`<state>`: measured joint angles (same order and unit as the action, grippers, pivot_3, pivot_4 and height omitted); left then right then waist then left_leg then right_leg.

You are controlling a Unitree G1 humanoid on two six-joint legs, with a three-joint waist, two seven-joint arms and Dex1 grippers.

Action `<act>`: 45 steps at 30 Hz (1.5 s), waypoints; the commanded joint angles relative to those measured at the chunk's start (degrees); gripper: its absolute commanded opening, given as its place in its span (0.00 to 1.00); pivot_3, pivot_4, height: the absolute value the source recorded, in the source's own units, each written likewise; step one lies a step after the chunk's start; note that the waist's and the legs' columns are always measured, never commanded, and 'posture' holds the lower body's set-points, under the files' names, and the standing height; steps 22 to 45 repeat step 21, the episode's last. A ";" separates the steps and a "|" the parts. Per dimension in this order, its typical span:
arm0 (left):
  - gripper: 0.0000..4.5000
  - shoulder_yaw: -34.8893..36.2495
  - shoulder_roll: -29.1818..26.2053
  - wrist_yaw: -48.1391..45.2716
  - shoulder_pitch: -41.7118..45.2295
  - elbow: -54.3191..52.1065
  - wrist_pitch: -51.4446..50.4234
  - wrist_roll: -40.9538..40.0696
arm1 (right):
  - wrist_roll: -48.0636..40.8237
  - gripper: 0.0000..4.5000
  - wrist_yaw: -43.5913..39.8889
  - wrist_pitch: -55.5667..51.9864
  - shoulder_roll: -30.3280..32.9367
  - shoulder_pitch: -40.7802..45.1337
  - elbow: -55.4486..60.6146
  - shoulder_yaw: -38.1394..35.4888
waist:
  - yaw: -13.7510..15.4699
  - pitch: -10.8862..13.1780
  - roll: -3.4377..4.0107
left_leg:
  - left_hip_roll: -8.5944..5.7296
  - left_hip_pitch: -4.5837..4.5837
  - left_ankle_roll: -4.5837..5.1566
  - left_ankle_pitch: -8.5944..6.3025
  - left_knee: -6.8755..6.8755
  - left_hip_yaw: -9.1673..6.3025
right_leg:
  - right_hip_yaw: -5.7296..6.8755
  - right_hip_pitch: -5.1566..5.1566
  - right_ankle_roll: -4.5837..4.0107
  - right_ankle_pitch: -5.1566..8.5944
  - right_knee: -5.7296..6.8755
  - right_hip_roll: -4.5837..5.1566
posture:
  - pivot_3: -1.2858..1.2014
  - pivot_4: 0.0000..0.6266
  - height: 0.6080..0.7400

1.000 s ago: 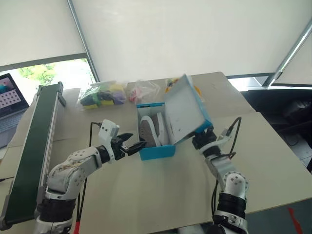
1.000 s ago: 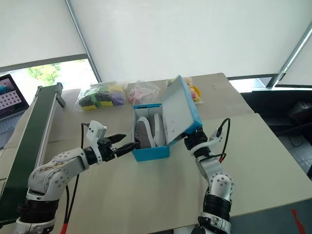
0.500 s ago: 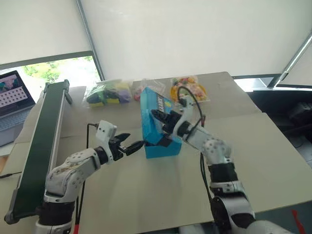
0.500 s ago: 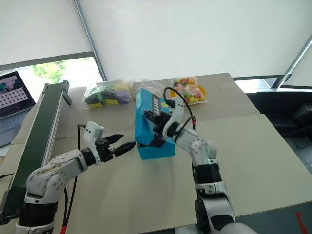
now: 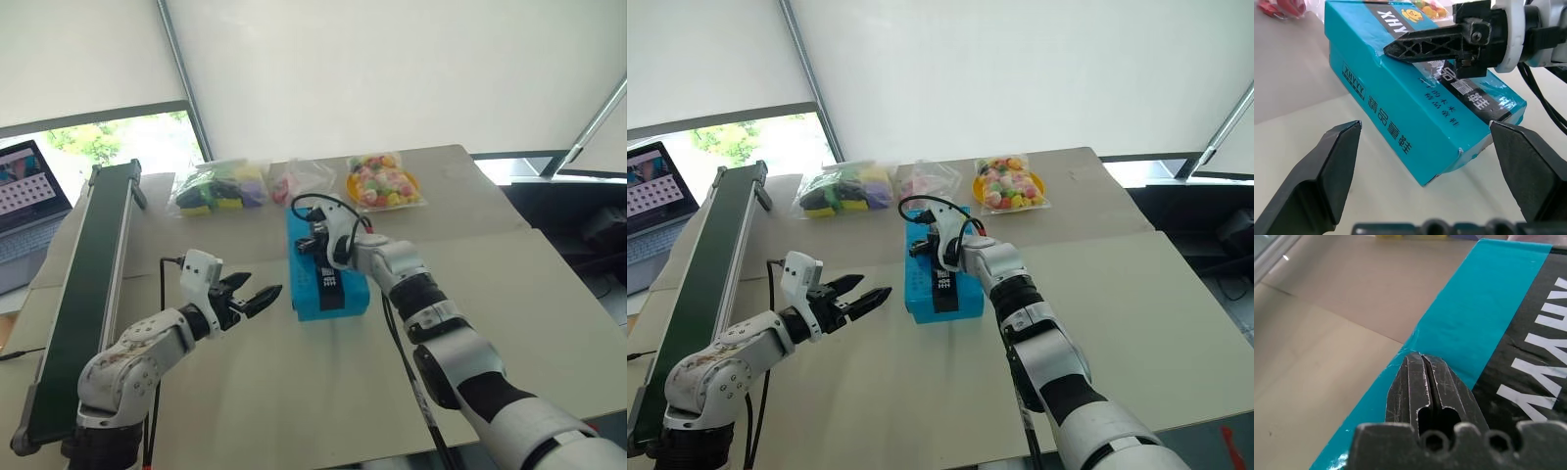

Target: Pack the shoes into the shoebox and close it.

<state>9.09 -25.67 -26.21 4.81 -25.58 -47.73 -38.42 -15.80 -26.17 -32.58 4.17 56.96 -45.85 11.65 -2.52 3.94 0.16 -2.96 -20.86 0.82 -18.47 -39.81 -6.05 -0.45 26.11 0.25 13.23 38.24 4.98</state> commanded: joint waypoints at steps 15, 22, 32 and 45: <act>1.00 4.63 2.88 4.61 -1.45 -2.28 6.46 0.33 | -14.94 0.01 0.95 -15.24 10.45 -15.61 45.83 -23.23 | 0.65 -0.12 0.08 | -0.22 -0.38 -0.32 0.20 -0.04 -0.35 | 0.37 0.24 0.26 -0.12 0.27 0.36 | 0.52 0.24 0.24; 1.00 4.15 2.97 3.48 -1.18 -1.77 7.93 0.04 | -12.43 0.01 1.39 -15.61 14.83 -23.46 51.05 -19.23 | 0.74 -0.18 0.05 | -0.44 -0.40 -0.05 0.04 -0.12 0.06 | 0.38 0.13 0.35 -0.07 0.04 0.71 | 0.52 0.24 0.24; 1.00 4.15 2.97 3.48 -1.18 -1.77 7.93 0.04 | -12.43 0.01 1.39 -15.61 14.83 -23.46 51.05 -19.23 | 0.74 -0.18 0.05 | -0.44 -0.40 -0.05 0.04 -0.12 0.06 | 0.38 0.13 0.35 -0.07 0.04 0.71 | 0.52 0.24 0.24; 1.00 4.15 2.97 3.48 -1.18 -1.77 7.93 0.04 | -12.43 0.01 1.39 -15.61 14.83 -23.46 51.05 -19.23 | 0.74 -0.18 0.05 | -0.44 -0.40 -0.05 0.04 -0.12 0.06 | 0.38 0.13 0.35 -0.07 0.04 0.71 | 0.52 0.24 0.24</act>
